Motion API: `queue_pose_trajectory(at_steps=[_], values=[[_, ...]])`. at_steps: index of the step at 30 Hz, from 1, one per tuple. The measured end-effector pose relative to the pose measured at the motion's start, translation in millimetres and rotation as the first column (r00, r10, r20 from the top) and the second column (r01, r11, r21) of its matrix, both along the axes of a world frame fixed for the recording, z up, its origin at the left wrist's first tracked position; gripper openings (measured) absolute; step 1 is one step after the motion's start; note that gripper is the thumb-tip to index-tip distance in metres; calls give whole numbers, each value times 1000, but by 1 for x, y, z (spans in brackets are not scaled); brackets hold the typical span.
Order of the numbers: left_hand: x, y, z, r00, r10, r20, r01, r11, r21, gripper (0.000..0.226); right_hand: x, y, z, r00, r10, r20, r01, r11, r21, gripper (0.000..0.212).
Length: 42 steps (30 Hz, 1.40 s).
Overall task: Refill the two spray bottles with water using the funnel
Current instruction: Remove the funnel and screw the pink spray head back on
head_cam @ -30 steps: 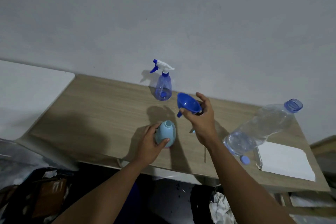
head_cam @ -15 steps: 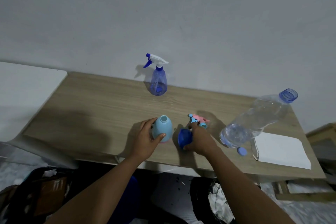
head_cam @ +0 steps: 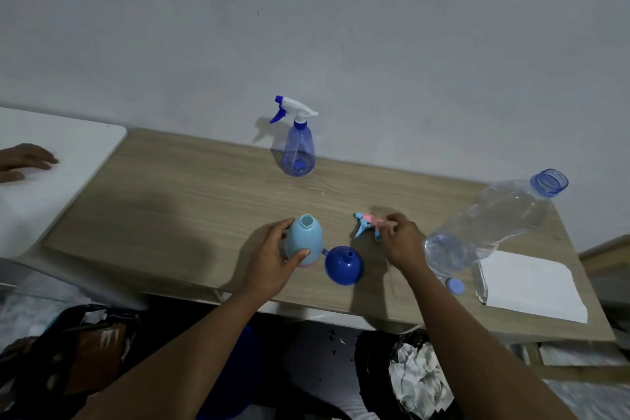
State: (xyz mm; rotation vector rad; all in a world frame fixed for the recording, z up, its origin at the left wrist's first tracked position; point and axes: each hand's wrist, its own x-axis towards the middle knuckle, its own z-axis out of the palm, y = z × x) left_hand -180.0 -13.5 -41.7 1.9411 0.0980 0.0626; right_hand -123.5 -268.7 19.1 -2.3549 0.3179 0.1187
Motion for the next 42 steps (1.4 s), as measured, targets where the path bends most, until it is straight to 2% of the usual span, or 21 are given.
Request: queue_pose_trajectory(at_steps=[3,6,11,15,20,24,28,31,36,42], values=[[-1,-1,-4,1000,-16,-21,15,1000,-28,73,15,-3,-11,983,-1,-184,5,1000,24,51],[1,-2,-8,998,-31,-46,28,998,-62,78,31,-6,-30,964,-2,-267,12,999,36,55],[11,-3,-13,994,-71,-85,66,996,-61,84,37,-4,-31,958,24,-286,-19,1000,18,35],[13,-7,-11,993,-99,-67,94,993,-77,83,33,-8,-27,977,-49,-206,71,992,101,44],[13,-9,-5,997,-70,-6,70,997,-19,86,34,-13,-4,987,-160,31,146,952,270,43],[11,-13,5,997,-56,59,58,998,-35,88,37,-3,41,970,-218,111,119,818,562,38],[9,-15,27,992,-82,99,87,996,-38,89,36,17,95,936,-246,251,-1,711,703,41],[7,-18,43,989,-72,128,80,995,-53,85,36,33,130,887,-280,367,-87,679,729,41],[0,-25,68,981,-48,188,66,994,-87,82,36,50,165,794,-276,542,-162,763,626,49],[-8,-30,87,962,-80,261,99,993,-63,84,27,62,191,726,-255,639,-229,786,574,48]])
